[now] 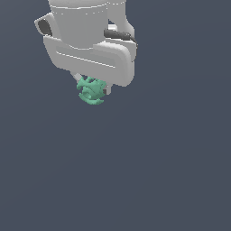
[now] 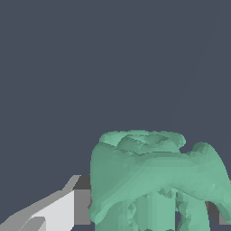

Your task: Pick up the object and move it to a goal position.

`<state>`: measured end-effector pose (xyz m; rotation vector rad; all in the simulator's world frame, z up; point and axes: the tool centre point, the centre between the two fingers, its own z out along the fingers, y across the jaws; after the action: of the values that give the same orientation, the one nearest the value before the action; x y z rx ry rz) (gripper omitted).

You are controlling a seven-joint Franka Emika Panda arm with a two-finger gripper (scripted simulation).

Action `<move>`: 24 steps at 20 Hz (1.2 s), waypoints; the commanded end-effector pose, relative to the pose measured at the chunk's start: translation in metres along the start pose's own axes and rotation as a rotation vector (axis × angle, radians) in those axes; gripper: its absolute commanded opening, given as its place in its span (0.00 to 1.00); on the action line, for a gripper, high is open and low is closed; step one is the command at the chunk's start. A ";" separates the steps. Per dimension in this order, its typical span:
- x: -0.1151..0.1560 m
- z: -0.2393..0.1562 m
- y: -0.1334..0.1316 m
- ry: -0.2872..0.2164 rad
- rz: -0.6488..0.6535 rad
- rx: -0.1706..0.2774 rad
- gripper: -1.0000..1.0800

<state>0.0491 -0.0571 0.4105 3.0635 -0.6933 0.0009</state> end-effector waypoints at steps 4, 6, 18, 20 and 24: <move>0.010 -0.024 -0.004 0.000 0.000 0.000 0.00; 0.013 -0.032 -0.005 -0.001 0.000 0.000 0.00; 0.028 -0.063 -0.010 -0.001 0.000 0.000 0.00; 0.029 -0.065 -0.010 -0.001 0.000 0.000 0.00; 0.030 -0.068 -0.011 -0.001 0.000 0.000 0.00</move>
<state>0.0806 -0.0601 0.4774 3.0639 -0.6928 -0.0001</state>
